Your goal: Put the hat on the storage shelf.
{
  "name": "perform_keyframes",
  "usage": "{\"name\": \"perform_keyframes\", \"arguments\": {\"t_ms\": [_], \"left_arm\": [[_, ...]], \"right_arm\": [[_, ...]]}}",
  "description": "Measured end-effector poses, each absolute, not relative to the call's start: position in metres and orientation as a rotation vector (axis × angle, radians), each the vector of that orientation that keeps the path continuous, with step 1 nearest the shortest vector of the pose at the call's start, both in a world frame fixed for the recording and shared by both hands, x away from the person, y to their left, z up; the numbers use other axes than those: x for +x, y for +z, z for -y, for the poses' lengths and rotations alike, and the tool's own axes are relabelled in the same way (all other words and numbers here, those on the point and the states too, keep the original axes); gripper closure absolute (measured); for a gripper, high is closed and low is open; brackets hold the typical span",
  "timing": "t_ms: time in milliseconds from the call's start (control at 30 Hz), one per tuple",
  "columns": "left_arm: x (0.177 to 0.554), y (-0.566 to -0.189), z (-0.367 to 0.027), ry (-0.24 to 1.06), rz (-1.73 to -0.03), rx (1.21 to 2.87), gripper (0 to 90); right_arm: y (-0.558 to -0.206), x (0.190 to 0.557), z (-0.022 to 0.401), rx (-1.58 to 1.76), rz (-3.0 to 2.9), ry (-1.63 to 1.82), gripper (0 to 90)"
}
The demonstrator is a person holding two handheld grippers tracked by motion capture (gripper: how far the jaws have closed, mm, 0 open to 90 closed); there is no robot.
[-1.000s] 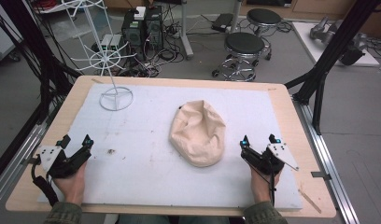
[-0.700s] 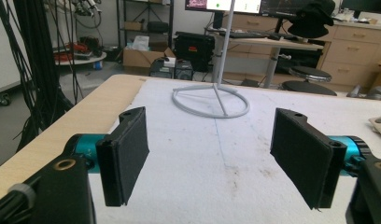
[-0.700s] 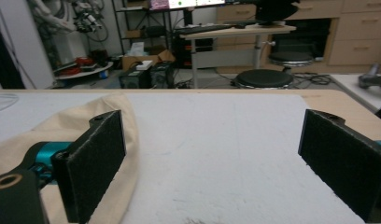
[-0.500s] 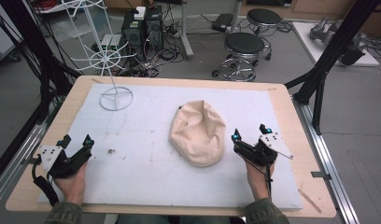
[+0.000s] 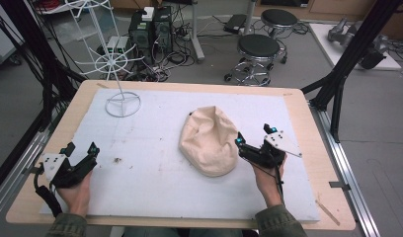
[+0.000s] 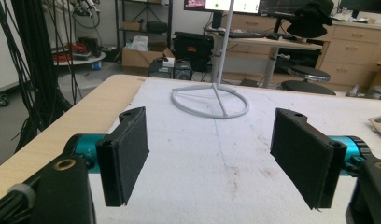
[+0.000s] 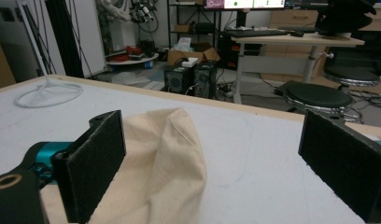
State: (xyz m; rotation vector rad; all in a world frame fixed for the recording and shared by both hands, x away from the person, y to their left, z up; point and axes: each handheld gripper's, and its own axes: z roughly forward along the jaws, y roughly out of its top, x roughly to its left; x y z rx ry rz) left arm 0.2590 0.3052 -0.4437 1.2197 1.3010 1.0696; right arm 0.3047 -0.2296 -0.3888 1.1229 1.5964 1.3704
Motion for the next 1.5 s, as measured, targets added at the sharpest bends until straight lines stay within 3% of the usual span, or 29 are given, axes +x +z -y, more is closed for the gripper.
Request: {"name": "perform_keyframes", "arguments": {"t_ms": [667, 1500], "left_arm": [[0.254, -0.443, -0.307, 1.069, -1.311, 1.211, 27.7], [0.253, -0.443, -0.308, 1.056, -1.3, 1.214, 27.7]], "right_arm": [[-0.361, 0.335, 0.19, 1.063, -1.789, 1.43, 6.4], [-0.388, 0.352, 0.12, 0.952, -2.247, 1.238, 6.4]]}}
